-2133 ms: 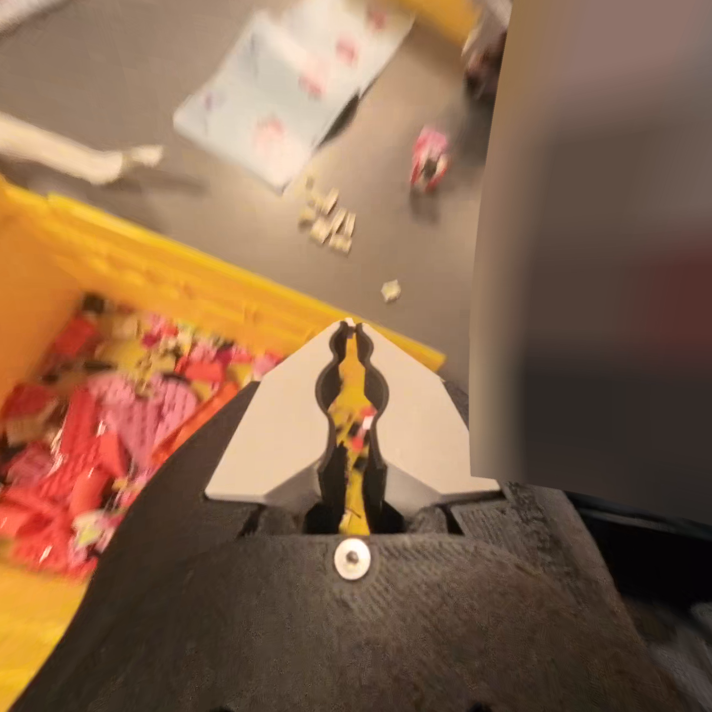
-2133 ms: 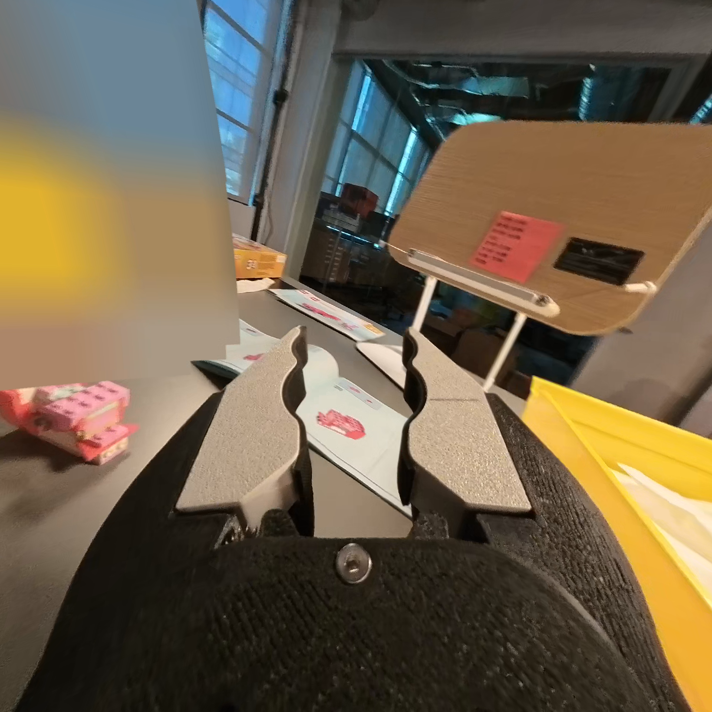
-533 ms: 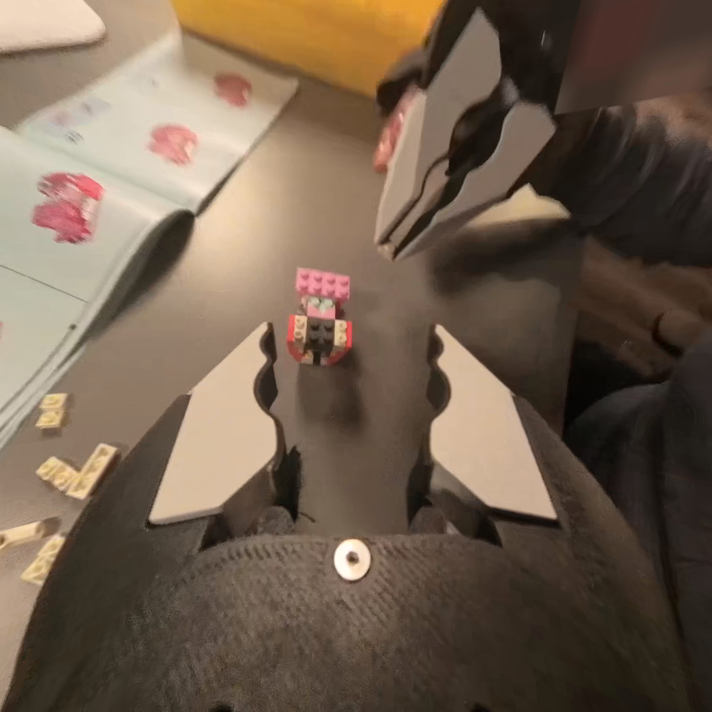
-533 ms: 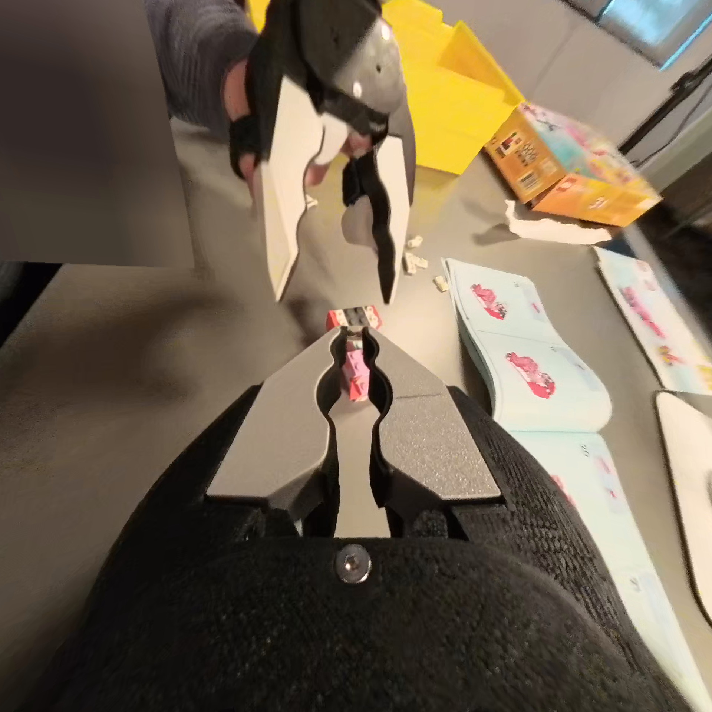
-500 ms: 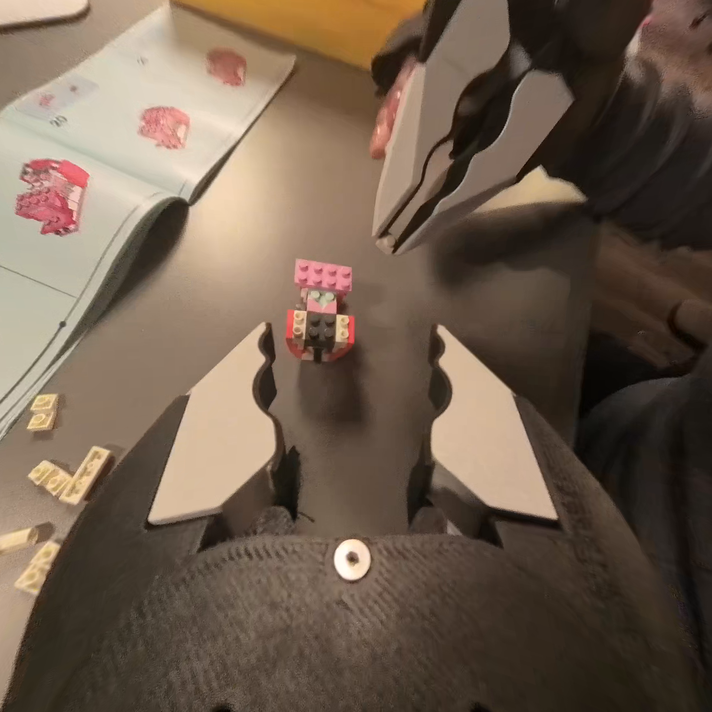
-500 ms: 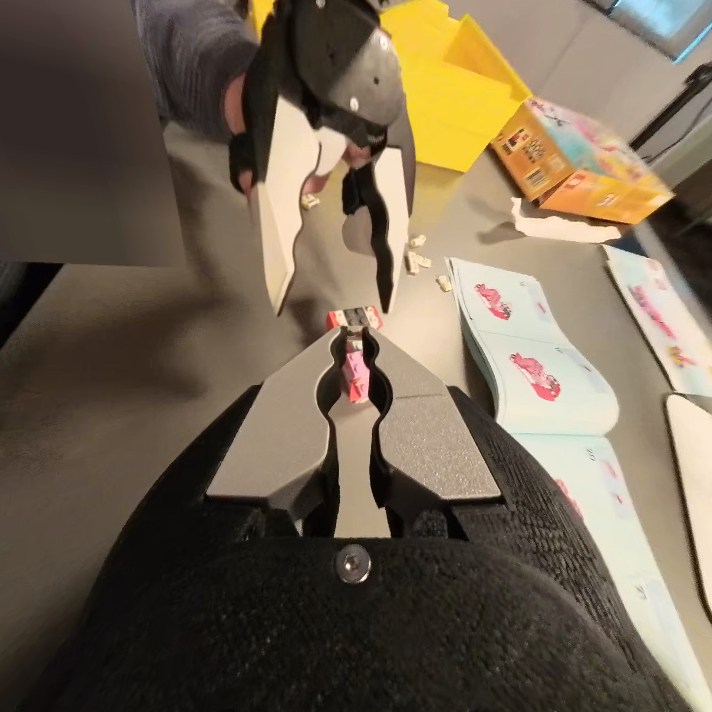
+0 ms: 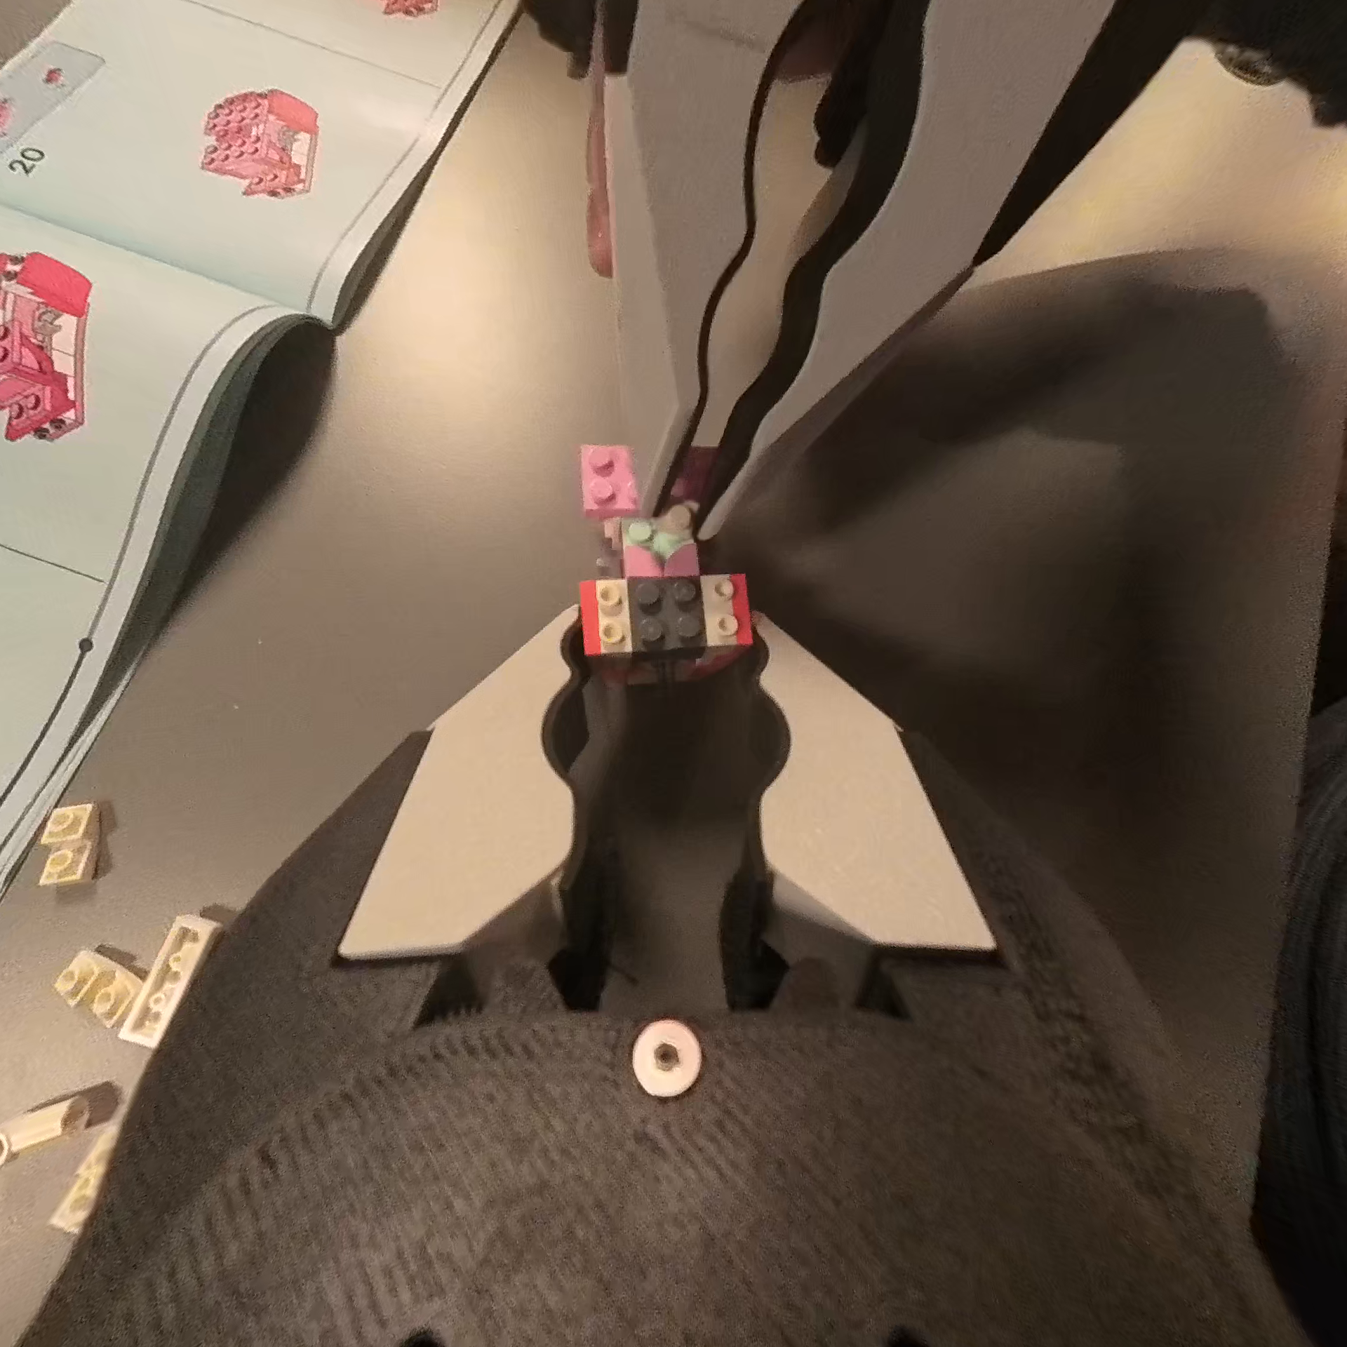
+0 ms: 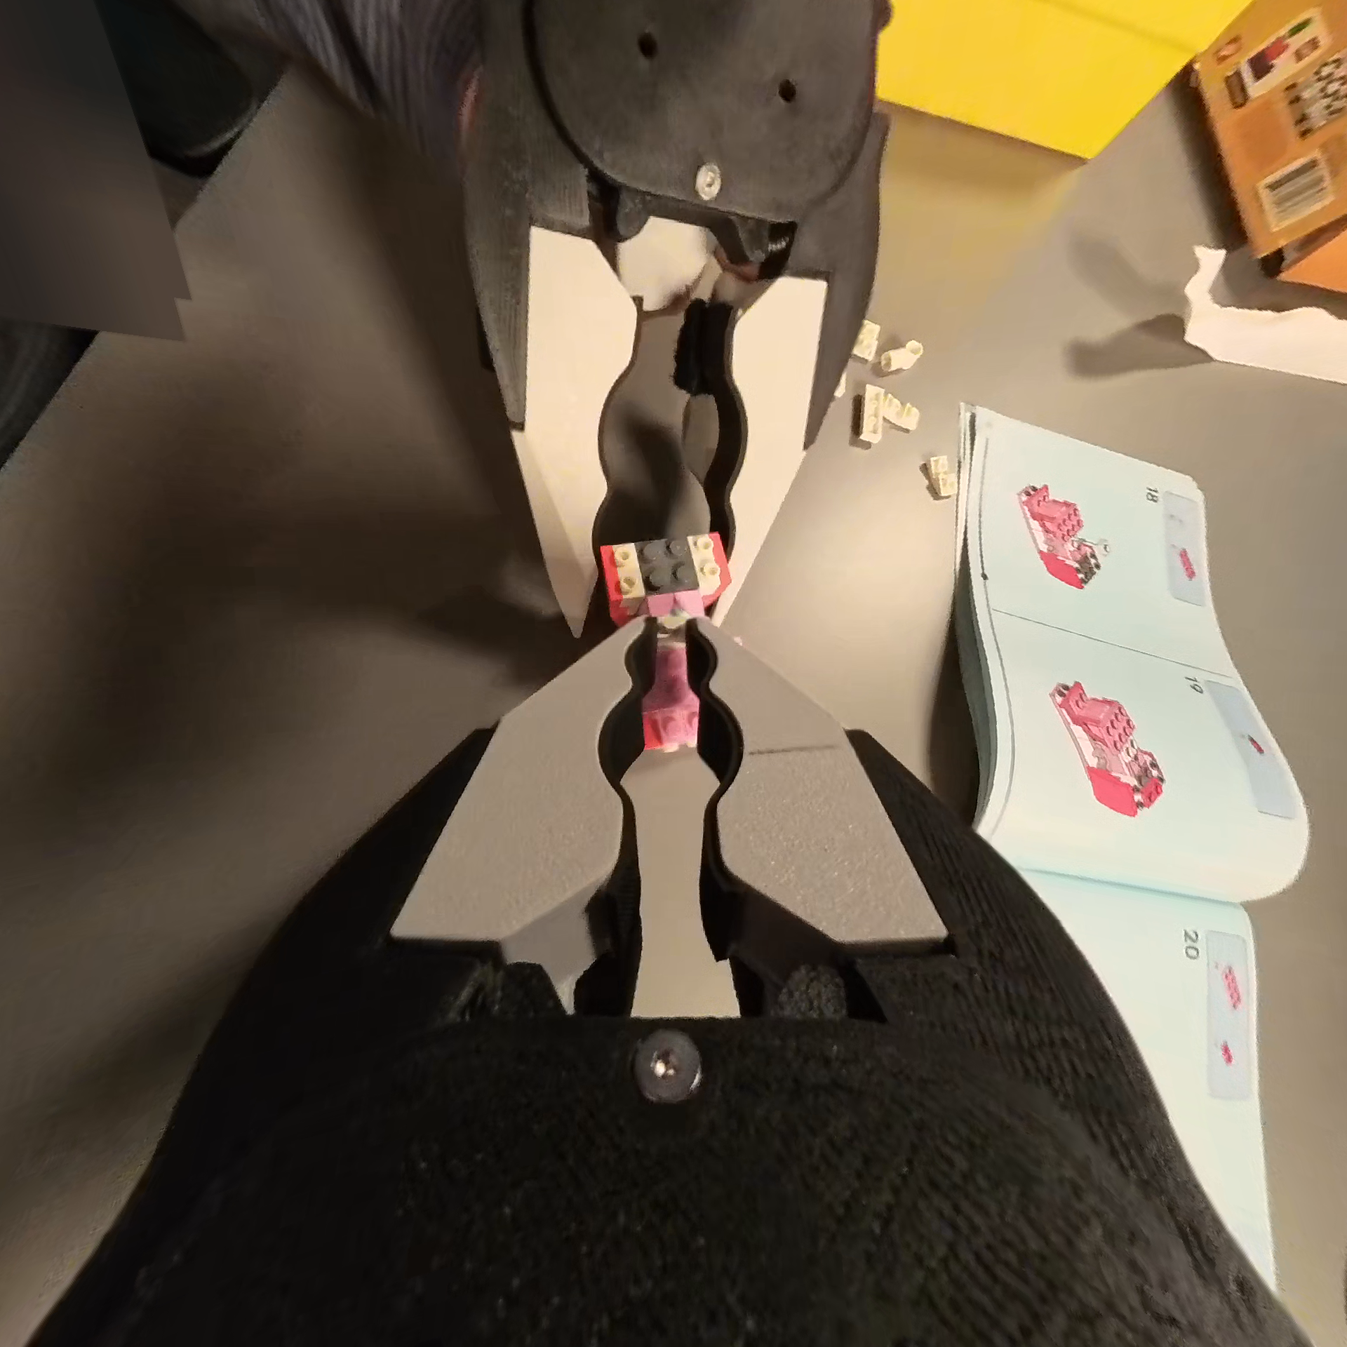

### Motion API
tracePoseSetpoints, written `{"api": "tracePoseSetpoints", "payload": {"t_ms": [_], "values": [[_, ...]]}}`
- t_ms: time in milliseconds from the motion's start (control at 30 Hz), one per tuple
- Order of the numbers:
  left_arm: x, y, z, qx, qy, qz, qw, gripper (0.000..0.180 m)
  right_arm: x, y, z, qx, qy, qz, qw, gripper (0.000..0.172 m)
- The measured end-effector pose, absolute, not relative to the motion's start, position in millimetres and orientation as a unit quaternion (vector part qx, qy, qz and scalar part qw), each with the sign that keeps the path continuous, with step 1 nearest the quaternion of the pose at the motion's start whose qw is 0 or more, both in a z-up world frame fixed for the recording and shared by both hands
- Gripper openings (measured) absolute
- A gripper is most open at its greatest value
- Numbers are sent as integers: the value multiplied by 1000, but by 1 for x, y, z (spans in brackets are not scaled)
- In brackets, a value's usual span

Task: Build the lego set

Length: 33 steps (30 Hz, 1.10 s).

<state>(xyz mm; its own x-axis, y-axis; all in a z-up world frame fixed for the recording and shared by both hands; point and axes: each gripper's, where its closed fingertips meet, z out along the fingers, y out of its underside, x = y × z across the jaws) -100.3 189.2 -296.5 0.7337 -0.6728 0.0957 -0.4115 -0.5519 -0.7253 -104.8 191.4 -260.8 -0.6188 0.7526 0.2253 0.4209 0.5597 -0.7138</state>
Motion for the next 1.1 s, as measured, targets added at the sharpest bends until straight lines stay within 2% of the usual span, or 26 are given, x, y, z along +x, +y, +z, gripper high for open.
{"api": "tracePoseSetpoints", "payload": {"t_ms": [633,1100], "values": [[-99,186,-297,-843,371,-188,340,39,-106,192,-263,-346,-877,273,192,6],[-97,186,-297,-841,372,-192,342,39,-103,198,-263,-373,-880,237,176,19]]}}
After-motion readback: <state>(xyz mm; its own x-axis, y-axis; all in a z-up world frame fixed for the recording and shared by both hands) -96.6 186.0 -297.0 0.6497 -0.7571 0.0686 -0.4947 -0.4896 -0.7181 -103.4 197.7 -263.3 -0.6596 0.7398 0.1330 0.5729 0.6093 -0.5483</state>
